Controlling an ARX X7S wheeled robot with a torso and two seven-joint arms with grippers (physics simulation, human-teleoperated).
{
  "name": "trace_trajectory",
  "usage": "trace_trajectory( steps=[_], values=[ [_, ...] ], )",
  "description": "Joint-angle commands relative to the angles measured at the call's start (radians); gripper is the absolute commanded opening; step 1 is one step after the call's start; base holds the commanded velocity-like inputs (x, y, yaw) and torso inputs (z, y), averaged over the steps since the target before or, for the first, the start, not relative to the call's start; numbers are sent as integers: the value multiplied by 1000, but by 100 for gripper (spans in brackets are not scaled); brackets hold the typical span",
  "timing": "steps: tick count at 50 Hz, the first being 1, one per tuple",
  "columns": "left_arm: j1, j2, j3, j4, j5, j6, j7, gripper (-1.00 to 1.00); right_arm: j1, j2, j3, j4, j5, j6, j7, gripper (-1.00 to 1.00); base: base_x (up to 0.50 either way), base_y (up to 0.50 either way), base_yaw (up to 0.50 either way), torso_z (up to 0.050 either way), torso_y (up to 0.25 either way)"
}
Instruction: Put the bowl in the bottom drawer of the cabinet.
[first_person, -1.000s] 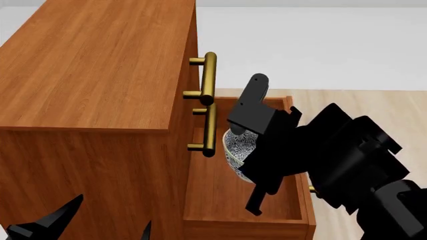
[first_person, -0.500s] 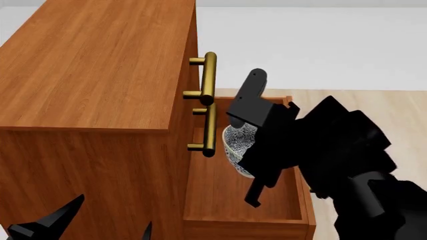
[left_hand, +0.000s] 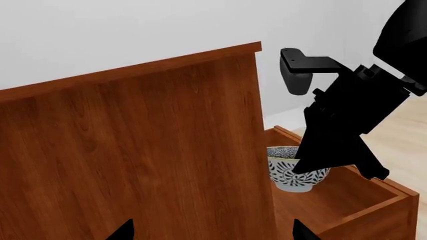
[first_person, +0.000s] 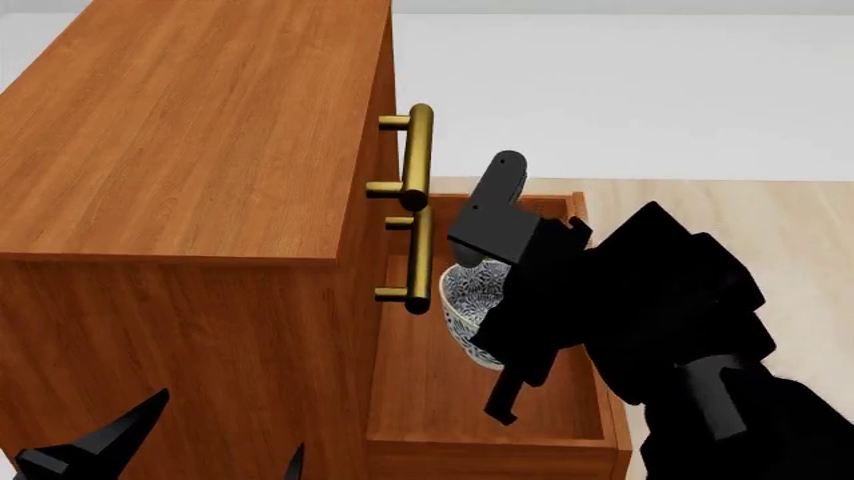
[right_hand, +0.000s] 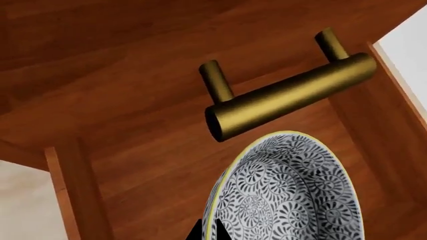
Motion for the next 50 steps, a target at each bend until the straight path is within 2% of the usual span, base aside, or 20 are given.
trace_trajectory(
  steps=[1,21,50],
  values=[
    [0,-1,3,-2,1,3,-1,100,-14,-14,117,6,-119,-1,-29,-100,0,0,0,0,0],
    [-7,0,5,1,-5,-5,-5,100,-47,-18,270,6,-285,21,-69,-100,0,0,0,1,1],
    [-4,-5,7,2,-5,4,-10,100,-56,-41,345,6,-375,44,-101,-100,0,0,0,0,0]
  ],
)
